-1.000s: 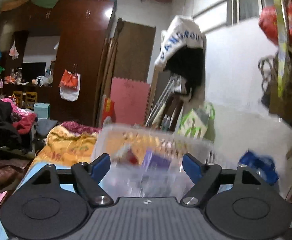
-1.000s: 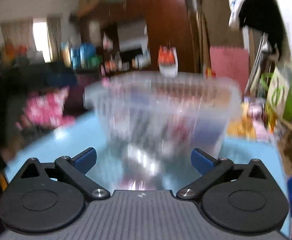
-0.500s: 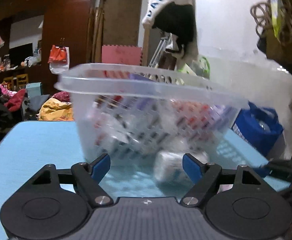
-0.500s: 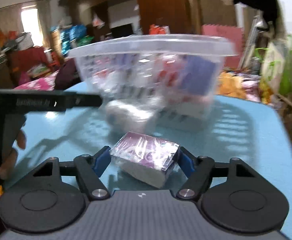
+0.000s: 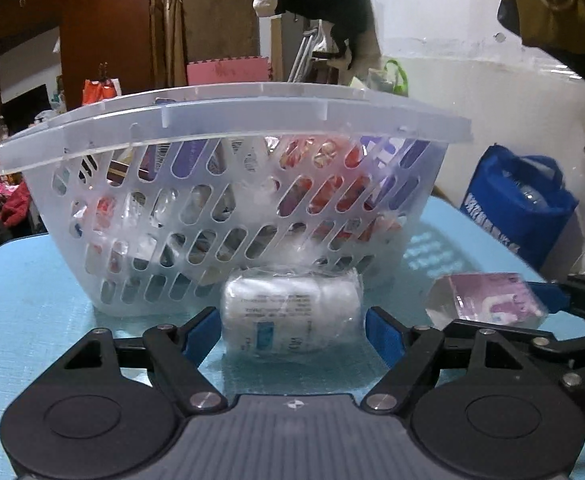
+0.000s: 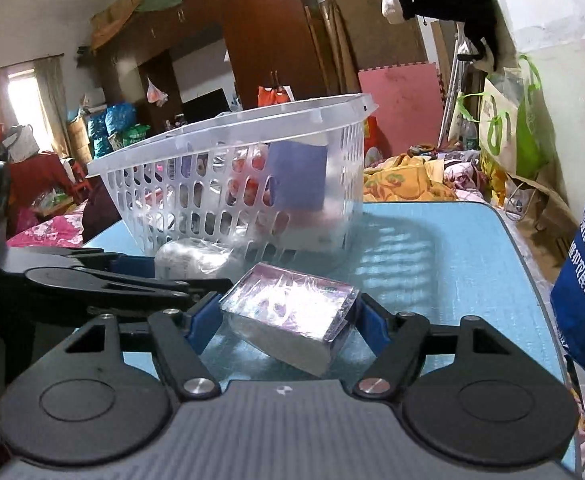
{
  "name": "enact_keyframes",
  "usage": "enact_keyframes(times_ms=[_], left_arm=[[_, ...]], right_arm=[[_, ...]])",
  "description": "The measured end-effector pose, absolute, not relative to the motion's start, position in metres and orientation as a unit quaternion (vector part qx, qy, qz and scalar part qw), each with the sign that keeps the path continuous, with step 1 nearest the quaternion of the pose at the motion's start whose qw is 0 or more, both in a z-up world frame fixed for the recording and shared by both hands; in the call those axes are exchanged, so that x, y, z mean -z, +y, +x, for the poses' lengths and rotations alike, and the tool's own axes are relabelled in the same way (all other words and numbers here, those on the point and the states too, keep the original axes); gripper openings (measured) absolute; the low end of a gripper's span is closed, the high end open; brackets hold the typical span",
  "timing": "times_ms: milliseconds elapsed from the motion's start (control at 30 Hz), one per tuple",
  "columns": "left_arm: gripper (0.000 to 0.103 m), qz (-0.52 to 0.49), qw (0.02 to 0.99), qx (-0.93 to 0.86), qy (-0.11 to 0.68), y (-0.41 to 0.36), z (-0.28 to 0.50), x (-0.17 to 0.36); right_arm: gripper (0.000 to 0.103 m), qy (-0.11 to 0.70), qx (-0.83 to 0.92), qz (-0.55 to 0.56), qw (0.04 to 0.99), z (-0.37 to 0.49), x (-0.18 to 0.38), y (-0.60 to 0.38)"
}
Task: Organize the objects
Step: 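Grasp white wrapped roll with left tool while right tool grasps pink-purple wrapped box, then carry both items into the basket and open both tools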
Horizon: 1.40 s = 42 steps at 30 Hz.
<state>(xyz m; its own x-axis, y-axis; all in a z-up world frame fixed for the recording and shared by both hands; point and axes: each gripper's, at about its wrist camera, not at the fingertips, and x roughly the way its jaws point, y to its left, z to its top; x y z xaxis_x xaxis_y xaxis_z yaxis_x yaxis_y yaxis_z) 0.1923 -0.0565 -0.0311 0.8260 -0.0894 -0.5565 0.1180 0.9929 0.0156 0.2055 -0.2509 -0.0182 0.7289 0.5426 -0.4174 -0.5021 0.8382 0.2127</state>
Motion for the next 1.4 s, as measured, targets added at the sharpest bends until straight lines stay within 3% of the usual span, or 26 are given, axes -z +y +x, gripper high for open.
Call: enact_keyframes(times_ms=[533,800,1000,1100,1167,1200,1400], left_arm=[[0.077,-0.064,0.98,0.084,0.171,0.005,0.108,0.009],[0.077,-0.057,0.989,0.076,0.112,0.027,0.123,-0.079],[0.077,-0.06,0.984,0.024,0.165,0.031,0.213,-0.125],[0.077,-0.067,0.977,0.007,0.201,0.033,0.247,-0.118],[0.078,-0.069,0.97,0.021,0.233,0.035,0.263,-0.109],[0.078,-0.075,0.967,0.023,0.242,0.037,0.266,-0.104],[0.095,-0.059,0.974,0.012,0.22,0.04,0.25,-0.101]], right_arm=[[0.075,0.177,-0.311,0.054,0.932,0.182,0.01,-0.258],[0.075,0.079,-0.32,-0.016,0.944,0.166,-0.098,-0.22],[0.075,0.118,-0.305,-0.021,0.945,0.243,-0.143,-0.184],[0.078,0.156,-0.301,-0.026,0.941,0.276,-0.132,-0.177],[0.09,0.163,-0.318,-0.02,0.934,0.287,-0.124,-0.179],[0.102,0.164,-0.317,-0.015,0.934,0.291,-0.121,-0.181],[0.103,0.163,-0.318,-0.003,0.934,0.279,-0.122,-0.194]])
